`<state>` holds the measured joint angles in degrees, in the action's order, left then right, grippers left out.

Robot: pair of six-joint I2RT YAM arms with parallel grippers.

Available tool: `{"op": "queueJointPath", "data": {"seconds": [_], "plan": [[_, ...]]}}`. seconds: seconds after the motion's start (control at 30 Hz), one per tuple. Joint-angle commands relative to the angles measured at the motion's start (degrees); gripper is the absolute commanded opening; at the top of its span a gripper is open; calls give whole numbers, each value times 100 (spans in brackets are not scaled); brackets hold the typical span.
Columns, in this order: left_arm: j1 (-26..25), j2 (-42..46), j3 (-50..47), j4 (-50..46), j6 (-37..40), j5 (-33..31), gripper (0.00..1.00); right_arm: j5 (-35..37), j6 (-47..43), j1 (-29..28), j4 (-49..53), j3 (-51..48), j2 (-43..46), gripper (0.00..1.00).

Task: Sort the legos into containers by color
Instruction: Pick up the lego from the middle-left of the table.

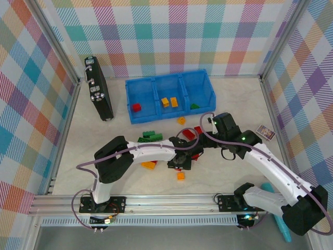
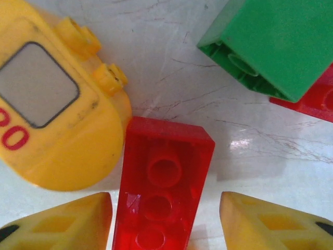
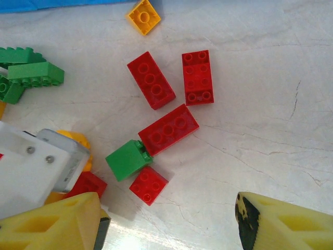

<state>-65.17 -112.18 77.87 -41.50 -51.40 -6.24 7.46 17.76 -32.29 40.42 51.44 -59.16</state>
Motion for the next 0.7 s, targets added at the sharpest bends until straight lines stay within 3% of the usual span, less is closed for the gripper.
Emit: {"op": "queueJointPath", "data": {"seconds": [0.0, 0.27, 0.47, 0.67], "plan": [[-39, -80, -197, 102, -54, 170, 52, -53, 122, 8, 106, -64, 96, 70], [-31, -54, -286, 175, 42, 168, 26, 52, 229, 65, 150, -94, 157, 70], [196, 250, 2, -133, 409, 31, 21, 97, 350, 109, 89, -192, 133, 70], [871, 1060, 650, -714, 1142, -471, 21, 26, 431, 132, 3, -301, 38, 70]]}}
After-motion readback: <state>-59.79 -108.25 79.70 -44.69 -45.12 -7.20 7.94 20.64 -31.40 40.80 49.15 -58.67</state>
